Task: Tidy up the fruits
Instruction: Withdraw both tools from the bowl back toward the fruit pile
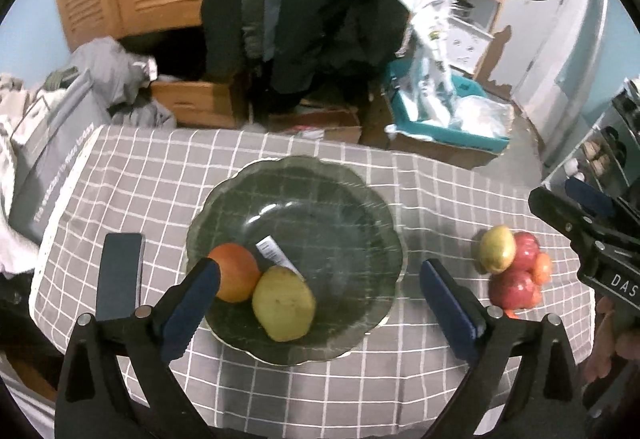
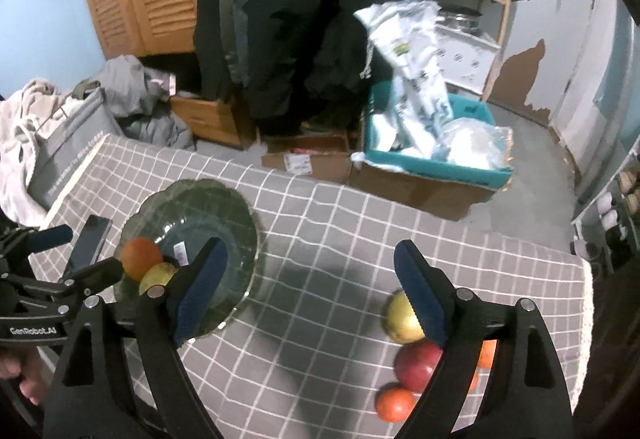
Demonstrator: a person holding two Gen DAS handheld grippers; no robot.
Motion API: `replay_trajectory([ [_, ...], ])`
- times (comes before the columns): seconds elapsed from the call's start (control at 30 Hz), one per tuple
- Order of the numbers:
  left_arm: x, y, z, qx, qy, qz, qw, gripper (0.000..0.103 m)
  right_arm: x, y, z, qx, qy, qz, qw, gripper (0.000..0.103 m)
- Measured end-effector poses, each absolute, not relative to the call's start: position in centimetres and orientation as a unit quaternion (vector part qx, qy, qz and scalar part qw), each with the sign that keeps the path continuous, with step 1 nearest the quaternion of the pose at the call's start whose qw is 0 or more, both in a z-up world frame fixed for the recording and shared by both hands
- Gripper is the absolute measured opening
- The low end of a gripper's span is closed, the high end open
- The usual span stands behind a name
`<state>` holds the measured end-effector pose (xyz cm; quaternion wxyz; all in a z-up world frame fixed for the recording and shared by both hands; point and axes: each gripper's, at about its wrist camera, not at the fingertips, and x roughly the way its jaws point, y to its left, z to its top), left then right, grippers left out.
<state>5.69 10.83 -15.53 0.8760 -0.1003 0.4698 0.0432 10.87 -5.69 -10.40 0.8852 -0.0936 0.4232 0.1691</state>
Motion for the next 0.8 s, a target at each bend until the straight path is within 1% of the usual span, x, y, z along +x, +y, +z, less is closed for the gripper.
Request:
replay_trajectory([
  [0.23, 5.0, 8.3, -13.3, -0.088, 0.45, 0.019, 0.888, 0.102, 9.1, -8.7, -7.9, -0.093, 0.395, 0.155, 0.901, 0.086],
  [0.8, 4.5, 3.0, -9.5, -0.07, 0.404, -0.019, 0.912, 0.102, 5.5, -16.9, -3.6, -0.076, 0.333, 0.108, 0.933, 0.087],
])
